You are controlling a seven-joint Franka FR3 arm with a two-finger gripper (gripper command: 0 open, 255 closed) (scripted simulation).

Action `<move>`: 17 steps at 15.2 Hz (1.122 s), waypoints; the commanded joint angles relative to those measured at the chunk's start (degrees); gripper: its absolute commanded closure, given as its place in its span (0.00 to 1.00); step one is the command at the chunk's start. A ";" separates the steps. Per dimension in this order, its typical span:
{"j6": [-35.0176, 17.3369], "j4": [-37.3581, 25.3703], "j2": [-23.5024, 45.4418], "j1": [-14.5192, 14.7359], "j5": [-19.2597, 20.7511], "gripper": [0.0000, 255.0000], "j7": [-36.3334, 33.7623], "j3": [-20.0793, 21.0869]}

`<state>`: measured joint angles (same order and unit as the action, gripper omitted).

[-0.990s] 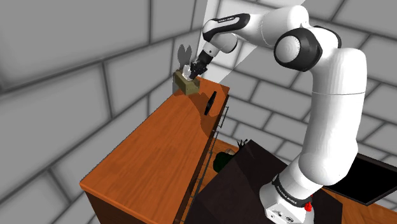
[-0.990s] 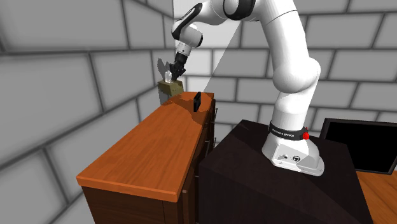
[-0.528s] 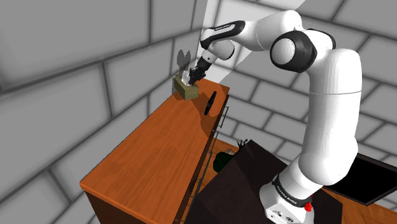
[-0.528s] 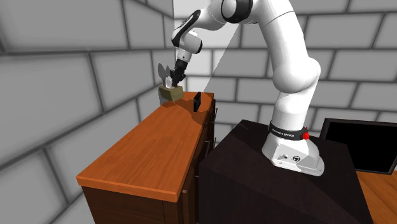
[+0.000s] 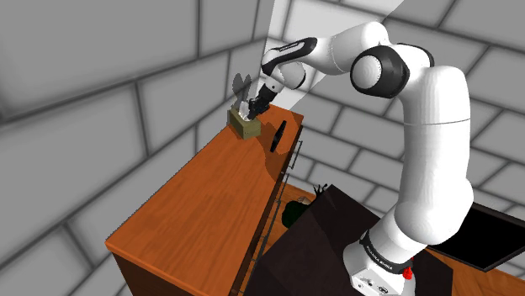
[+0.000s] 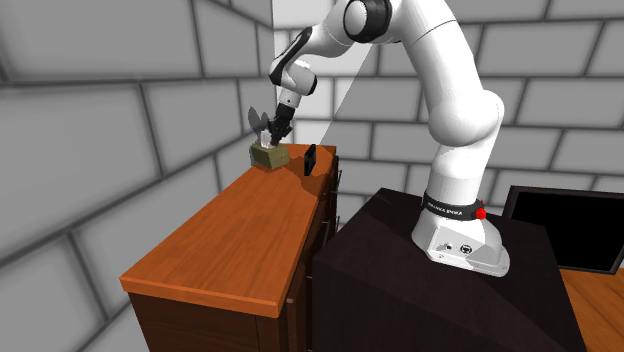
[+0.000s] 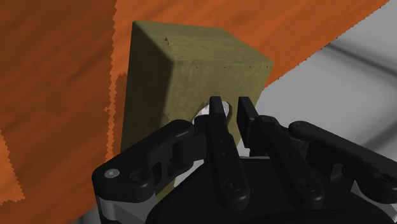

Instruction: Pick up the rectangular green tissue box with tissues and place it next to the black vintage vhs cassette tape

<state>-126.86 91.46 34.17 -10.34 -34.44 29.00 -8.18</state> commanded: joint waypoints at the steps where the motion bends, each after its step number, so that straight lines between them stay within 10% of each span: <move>1: -0.98 0.26 0.79 -0.10 -0.44 1.00 0.62 0.22; 10: -1.58 0.36 1.36 -0.18 -0.72 1.00 1.01 0.38; 11: -1.58 0.36 1.36 -0.18 -0.72 0.00 1.01 0.38; 17: -0.45 0.53 0.14 -0.38 -0.29 0.00 0.80 0.02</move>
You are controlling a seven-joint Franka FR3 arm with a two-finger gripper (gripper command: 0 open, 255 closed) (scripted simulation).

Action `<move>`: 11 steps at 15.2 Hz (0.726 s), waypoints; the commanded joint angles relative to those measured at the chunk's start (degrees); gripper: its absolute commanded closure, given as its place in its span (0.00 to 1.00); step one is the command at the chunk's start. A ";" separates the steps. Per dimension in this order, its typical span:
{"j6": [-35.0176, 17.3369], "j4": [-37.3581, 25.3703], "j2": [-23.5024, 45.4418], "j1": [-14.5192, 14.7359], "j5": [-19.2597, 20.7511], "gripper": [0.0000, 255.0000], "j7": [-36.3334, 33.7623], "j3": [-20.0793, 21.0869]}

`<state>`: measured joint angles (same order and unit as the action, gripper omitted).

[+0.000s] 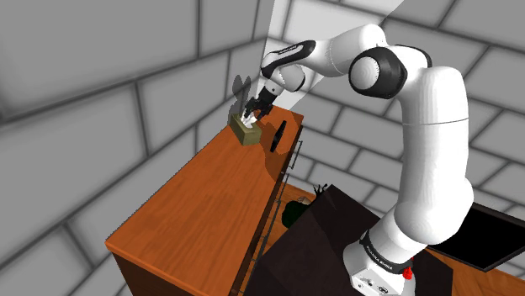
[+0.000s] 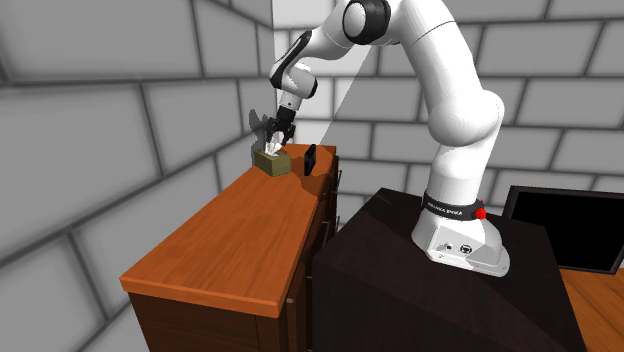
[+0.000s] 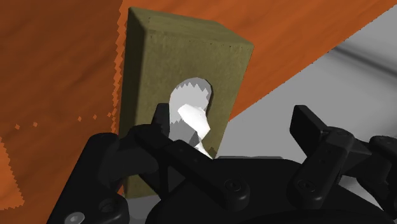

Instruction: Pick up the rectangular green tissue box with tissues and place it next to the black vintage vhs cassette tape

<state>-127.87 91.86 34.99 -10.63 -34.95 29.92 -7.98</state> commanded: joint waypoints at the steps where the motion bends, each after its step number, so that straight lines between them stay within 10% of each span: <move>1: 1.73 0.21 -1.85 -0.31 0.66 0.00 -0.33 -0.54; 11: 3.90 0.15 -3.83 -0.72 1.44 0.00 -0.73 -1.14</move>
